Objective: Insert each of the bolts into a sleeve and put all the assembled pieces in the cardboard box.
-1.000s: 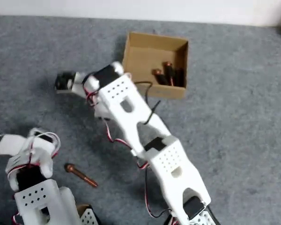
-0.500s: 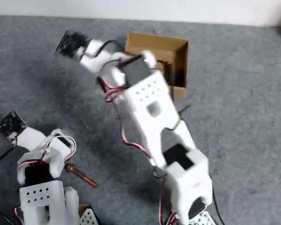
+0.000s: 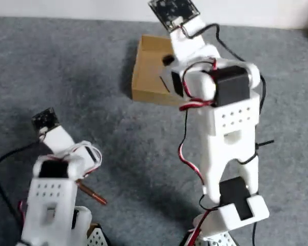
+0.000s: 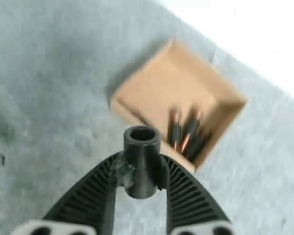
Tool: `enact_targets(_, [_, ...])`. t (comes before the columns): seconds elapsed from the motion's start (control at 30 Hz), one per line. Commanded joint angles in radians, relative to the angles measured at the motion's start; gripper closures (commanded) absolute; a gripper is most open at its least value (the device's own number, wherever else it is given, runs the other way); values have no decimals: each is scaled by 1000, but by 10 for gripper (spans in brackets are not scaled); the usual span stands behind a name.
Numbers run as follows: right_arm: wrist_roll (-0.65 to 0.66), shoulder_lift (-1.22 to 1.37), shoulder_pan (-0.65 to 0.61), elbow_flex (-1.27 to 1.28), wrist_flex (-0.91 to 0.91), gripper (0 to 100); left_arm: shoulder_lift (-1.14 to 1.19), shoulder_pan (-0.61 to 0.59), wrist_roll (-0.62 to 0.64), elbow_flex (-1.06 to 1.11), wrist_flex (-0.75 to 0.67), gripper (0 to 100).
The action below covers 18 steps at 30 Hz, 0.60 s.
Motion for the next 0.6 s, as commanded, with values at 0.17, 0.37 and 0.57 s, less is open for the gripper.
enact_targets(0.17, [-9,-48,91,202,7,992,378,22,167,-217,112,786])
enact_targets(0.37, [-9,-47,91,202,7,992,424,-42,164,-288,278,786])
enact_targets(0.57, [-9,-48,93,234,8,992,432,-127,163,-234,304,787])
